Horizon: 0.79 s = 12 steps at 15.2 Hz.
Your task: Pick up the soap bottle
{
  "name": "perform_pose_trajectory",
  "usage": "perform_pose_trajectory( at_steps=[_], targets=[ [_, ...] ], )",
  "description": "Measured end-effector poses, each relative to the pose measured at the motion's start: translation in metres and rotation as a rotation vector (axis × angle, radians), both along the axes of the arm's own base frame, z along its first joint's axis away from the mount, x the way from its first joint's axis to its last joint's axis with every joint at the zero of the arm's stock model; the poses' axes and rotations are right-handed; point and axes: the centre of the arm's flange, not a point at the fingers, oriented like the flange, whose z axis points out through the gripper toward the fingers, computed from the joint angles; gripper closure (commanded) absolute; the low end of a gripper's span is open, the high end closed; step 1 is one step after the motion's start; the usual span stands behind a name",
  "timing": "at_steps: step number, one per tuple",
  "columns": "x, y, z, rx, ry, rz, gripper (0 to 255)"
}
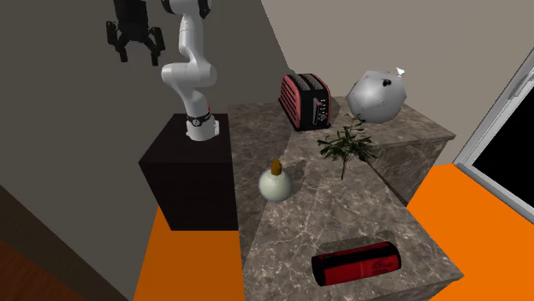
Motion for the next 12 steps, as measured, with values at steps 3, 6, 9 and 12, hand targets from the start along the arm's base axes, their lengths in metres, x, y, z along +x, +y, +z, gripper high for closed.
perform_pose_trajectory(
  at_steps=[3, 6, 9, 12],
  targets=[
    [0.007, 0.012, -0.009, 0.003, 0.001, 0.004, 0],
    [0.018, 0.037, -0.031, 0.011, 0.005, 0.012, 0],
    [0.033, 0.067, -0.051, 0.02, 0.008, 0.02, 0],
    [0.041, 0.096, -0.073, 0.027, 0.011, 0.028, 0]
  ],
)
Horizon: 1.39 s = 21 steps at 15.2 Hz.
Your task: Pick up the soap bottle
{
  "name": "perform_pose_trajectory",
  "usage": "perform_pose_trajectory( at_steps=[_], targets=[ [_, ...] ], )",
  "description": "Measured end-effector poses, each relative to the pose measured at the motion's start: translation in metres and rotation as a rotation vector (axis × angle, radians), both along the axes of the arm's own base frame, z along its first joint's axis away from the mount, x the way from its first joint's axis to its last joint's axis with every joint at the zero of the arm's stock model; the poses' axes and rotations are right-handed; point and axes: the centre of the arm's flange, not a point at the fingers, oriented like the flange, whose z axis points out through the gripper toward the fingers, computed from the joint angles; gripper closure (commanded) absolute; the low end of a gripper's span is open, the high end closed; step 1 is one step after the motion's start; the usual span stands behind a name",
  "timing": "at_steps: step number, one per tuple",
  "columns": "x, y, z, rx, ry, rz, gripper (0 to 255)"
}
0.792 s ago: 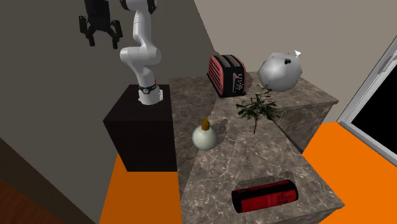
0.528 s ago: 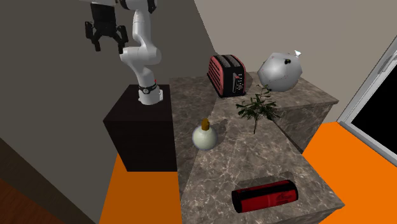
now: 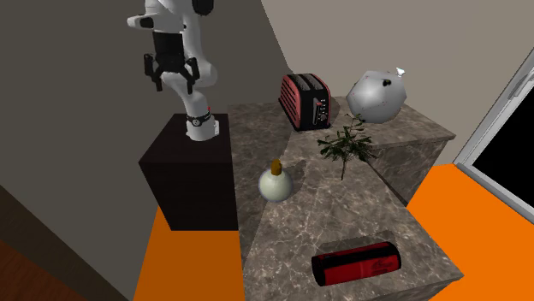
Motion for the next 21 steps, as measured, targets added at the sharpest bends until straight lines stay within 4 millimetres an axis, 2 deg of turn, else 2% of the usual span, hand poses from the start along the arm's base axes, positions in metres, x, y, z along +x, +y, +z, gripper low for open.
perform_pose_trajectory(
  at_steps=[3, 10, 14, 18, 21],
  targets=[
    [0.016, 0.029, -0.021, 0.009, 0.003, 0.008, 0],
    [0.039, 0.097, -0.073, 0.028, 0.01, 0.027, 0],
    [0.058, 0.143, -0.098, 0.04, 0.013, 0.04, 0],
    [0.07, 0.178, -0.121, 0.051, 0.017, 0.05, 0],
    [0.084, 0.214, -0.146, 0.06, 0.02, 0.059, 0]
  ],
)
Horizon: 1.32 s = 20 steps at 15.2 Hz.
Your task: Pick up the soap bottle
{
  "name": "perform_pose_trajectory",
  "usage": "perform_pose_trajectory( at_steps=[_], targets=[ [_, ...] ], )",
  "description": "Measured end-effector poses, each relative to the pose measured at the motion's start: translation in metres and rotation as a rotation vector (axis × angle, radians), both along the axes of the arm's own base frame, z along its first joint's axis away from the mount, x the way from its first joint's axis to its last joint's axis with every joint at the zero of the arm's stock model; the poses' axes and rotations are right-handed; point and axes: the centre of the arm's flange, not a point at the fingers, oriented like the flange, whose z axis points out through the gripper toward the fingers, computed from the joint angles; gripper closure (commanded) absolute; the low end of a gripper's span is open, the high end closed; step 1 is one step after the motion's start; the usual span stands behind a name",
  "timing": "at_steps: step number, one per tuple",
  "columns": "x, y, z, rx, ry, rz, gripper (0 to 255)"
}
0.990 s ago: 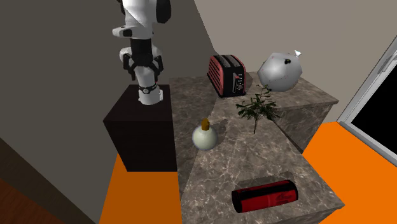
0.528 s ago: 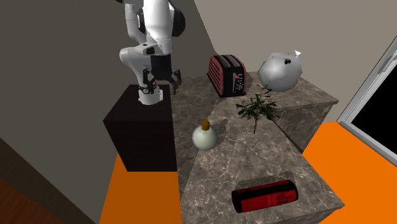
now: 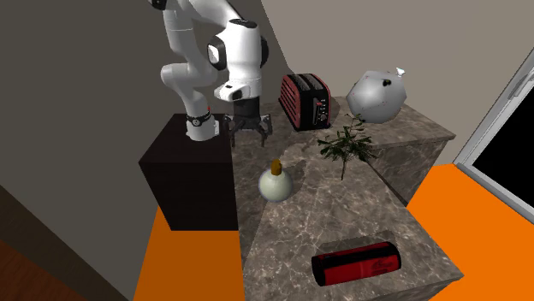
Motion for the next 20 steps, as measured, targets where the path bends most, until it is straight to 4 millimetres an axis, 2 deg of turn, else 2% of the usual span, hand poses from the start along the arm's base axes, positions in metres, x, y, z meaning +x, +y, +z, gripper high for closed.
perform_pose_trajectory(
  at_steps=[9, 16, 17, 20],
  targets=[
    [0.024, 0.087, -0.058, 0.024, 0.009, 0.023, 0],
    [0.022, 0.09, -0.092, 0.025, 0.009, 0.023, 0],
    [0.023, 0.09, -0.094, 0.025, 0.009, 0.023, 255],
    [0.023, 0.09, -0.096, 0.026, 0.008, 0.023, 255]
  ],
)
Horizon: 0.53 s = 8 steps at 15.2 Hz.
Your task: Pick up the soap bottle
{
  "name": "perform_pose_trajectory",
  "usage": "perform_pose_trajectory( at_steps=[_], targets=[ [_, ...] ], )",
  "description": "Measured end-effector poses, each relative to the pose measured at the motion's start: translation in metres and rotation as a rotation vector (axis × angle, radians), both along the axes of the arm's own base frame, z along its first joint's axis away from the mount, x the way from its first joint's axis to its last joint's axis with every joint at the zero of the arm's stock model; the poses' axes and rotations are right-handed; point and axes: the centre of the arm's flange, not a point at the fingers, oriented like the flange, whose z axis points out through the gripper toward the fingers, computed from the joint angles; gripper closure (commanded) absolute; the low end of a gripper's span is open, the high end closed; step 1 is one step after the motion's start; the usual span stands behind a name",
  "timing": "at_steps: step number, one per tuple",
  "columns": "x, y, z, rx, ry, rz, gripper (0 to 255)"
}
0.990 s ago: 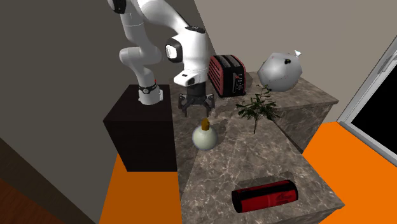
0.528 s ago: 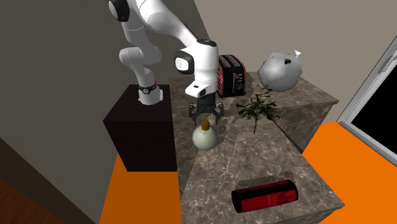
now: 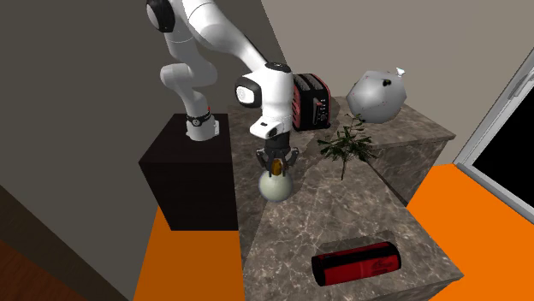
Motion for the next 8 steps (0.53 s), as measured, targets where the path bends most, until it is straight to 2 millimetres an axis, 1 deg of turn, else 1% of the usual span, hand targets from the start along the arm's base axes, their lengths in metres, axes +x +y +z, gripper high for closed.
perform_pose_trajectory(
  at_steps=[8],
  targets=[
    [0.0007, 0.0, 0.002, 0.0, 0.0, 0.0, 255]
  ],
)
